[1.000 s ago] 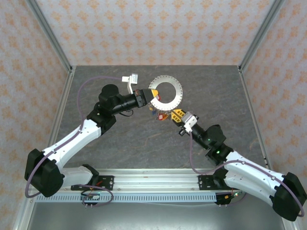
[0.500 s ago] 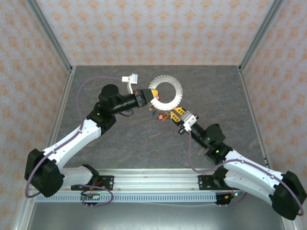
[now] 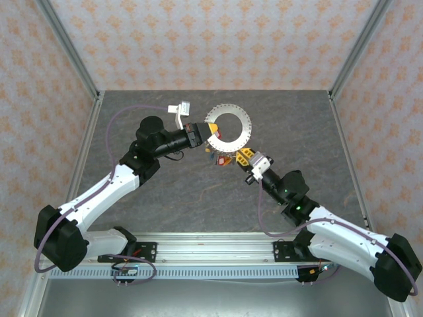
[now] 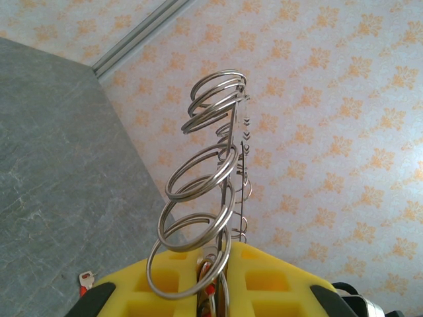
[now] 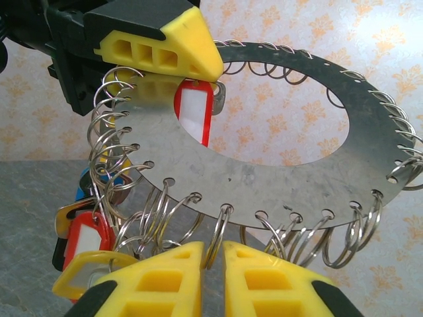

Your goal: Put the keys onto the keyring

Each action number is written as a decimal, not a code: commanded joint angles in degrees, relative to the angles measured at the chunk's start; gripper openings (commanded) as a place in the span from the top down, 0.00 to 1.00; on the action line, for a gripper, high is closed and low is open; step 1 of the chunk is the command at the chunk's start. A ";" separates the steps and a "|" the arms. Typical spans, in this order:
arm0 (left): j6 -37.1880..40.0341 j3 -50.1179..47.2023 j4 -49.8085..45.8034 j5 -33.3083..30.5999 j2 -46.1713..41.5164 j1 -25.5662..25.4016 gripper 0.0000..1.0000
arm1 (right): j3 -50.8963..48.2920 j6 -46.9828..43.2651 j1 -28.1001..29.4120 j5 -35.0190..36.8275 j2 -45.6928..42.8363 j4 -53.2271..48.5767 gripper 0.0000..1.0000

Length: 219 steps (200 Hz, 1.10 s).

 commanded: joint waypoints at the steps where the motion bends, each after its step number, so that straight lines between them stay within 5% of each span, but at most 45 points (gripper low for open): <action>1: 0.65 0.84 2.57 -0.59 -2.34 0.34 1.00 | 1.79 0.19 0.33 0.88 0.19 4.02 0.85; 44: 0.78 0.92 2.45 -0.62 -2.13 0.27 1.00 | 1.97 2.09 0.31 0.64 0.94 4.44 0.86; 102: 0.94 0.61 1.66 -1.43 -1.99 0.33 1.00 | 1.09 2.10 0.33 1.93 0.61 4.78 1.00; 175: -1.99 -1.25 -1.56 -8.53 -1.34 0.33 1.00 | 0.73 7.01 0.33 3.61 -0.51 2.46 1.00; 219: -5.13 -3.90 -1.68 -8.82 0.31 0.24 0.88 | 1.84 10.57 0.33 4.09 -0.07 -1.58 1.00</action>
